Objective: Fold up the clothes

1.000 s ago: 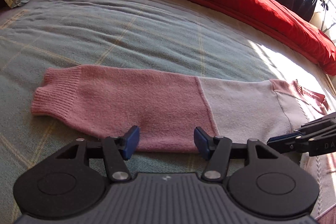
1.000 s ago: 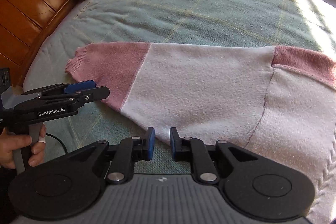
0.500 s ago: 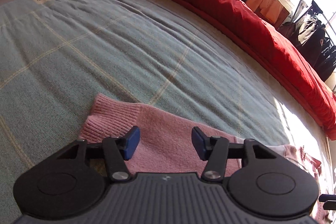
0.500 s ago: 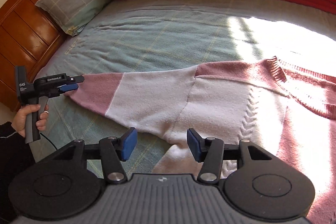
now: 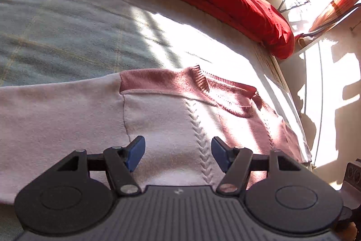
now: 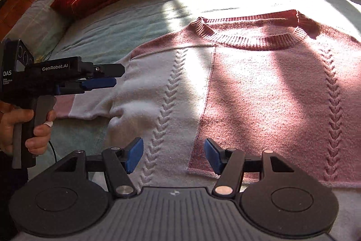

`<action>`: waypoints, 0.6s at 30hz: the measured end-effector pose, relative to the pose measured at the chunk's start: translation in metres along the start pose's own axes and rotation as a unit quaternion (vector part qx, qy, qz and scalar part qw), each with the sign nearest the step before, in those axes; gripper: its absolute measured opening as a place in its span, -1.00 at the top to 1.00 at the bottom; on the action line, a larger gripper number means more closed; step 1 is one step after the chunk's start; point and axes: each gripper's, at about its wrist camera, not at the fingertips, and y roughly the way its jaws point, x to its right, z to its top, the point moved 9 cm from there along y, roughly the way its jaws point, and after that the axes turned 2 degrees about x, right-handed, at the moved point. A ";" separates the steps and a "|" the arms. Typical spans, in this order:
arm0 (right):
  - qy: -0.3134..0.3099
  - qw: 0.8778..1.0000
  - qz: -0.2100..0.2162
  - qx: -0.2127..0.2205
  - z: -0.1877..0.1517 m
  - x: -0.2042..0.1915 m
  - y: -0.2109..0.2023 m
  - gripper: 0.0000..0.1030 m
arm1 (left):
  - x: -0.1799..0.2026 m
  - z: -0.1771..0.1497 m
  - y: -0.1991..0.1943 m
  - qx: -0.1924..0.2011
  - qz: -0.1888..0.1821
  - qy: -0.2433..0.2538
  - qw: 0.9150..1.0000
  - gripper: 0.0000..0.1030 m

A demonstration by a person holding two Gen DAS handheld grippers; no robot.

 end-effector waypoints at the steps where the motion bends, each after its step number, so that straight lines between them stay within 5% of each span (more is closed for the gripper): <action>1: 0.003 1.000 -0.001 0.003 -0.002 0.005 -0.003 -0.28 | -0.003 0.000 0.009 0.001 0.015 0.002 1.000 -0.25; 7: 0.031 0.999 0.000 0.013 -0.010 0.037 -0.014 -0.28 | -0.024 0.027 0.036 0.051 0.076 0.016 0.996 -0.23; 11: 0.042 0.999 -0.003 0.016 -0.013 0.050 -0.021 -0.28 | -0.013 0.033 0.033 0.039 0.097 0.025 0.994 -0.22; 18: 0.037 0.999 0.010 0.028 -0.012 0.048 -0.028 -0.31 | 0.042 -0.020 -0.010 -0.012 0.010 0.026 1.000 -0.40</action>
